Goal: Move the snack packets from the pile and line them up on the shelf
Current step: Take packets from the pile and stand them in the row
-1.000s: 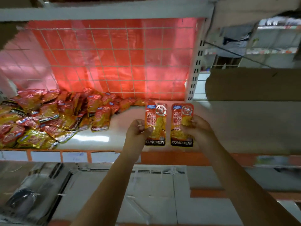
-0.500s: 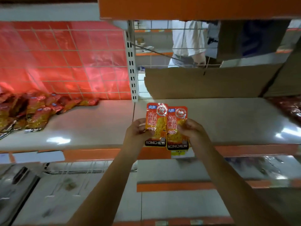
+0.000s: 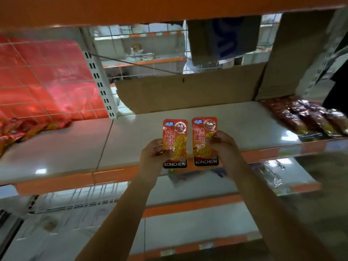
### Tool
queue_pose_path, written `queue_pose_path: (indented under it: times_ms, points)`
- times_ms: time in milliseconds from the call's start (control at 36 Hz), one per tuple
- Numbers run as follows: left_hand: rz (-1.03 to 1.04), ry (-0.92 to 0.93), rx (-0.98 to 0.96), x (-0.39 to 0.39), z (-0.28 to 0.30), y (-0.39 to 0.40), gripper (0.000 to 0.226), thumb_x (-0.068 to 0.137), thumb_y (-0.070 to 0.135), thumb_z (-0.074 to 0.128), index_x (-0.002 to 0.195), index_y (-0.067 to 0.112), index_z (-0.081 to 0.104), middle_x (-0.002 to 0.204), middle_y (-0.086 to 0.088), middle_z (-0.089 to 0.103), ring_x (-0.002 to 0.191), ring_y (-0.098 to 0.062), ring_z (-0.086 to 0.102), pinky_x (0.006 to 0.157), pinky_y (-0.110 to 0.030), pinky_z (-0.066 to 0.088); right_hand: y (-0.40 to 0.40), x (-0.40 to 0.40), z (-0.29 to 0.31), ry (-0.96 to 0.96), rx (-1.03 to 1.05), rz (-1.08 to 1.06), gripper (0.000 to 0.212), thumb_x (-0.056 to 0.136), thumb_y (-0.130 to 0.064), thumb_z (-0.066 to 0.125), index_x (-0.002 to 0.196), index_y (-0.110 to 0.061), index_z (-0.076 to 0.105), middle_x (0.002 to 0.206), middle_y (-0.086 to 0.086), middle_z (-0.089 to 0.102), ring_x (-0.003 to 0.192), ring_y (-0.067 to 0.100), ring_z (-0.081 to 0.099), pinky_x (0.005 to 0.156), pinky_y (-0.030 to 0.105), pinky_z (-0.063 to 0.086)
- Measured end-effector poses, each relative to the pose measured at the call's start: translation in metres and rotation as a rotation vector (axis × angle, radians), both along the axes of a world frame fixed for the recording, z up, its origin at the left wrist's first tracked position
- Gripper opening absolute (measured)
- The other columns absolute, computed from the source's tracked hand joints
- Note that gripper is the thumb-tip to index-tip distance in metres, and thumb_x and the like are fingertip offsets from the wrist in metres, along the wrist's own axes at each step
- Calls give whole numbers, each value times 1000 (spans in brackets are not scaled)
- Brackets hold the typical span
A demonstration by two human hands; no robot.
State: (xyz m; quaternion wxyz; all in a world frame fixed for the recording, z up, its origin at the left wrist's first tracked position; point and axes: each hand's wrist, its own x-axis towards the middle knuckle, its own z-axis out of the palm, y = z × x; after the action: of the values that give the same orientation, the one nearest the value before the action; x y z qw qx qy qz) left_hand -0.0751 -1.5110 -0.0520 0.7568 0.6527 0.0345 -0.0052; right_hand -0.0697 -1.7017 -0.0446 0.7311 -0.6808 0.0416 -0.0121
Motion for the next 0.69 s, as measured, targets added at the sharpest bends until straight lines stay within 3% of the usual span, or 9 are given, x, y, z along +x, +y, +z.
queue_pose_path:
  times_ms: [139,194,333,417,556,611,639,694]
  points:
    - [62,-1,28,16,-6,-87,38,75,-15,63,111,-4,59,106,-20,68,98,-37,65,90,-47,51,-83,13,-5,-12,-18,-27,26,87,-2,58,113,-6,62,108,14,67,98,29,65,86,40,52]
    - [67,-6,18,24,-10,-127,34,75,-16,62,106,-3,61,101,-18,69,94,-36,65,87,-45,52,-123,19,-6,-23,-6,-44,27,85,2,57,111,-2,62,100,13,68,91,28,65,83,39,52]
    - [69,-18,1,39,-16,-218,31,77,-12,62,103,5,63,90,-5,71,80,-20,68,74,-29,53,-223,32,-13,-56,-79,-53,7,80,4,61,83,-2,60,77,7,59,76,22,54,74,34,43]
    - [65,-4,17,42,-15,-259,29,78,-11,63,96,12,63,85,-2,70,77,-18,67,71,-27,51,-270,40,-12,-44,-130,-88,24,86,7,56,69,-11,53,67,1,51,68,16,47,67,29,38]
    - [86,12,54,48,-15,-301,30,79,-7,65,102,12,61,86,-2,69,76,-17,66,69,-26,51,-324,54,-9,-92,-322,-130,33,80,9,61,66,-18,50,65,-1,48,63,14,43,60,28,33]
    - [82,6,81,49,-13,-314,29,80,-5,65,100,15,60,86,1,68,76,-14,66,65,-22,48,-338,60,-9,-112,-446,-177,26,80,7,63,74,-15,51,68,2,48,65,18,44,60,30,35]
    - [82,8,97,49,-13,-320,28,80,-4,65,98,18,60,86,3,68,77,-13,65,65,-22,47,-343,62,-8,-110,-482,-187,21,81,5,63,90,-13,55,74,7,51,70,22,47,63,33,40]
    - [82,11,121,50,-13,-331,28,81,-3,65,92,23,59,86,5,67,79,-13,65,69,-25,48,-352,66,-8,-73,-546,-178,55,86,2,60,134,-17,43,89,9,52,81,24,51,71,37,45]
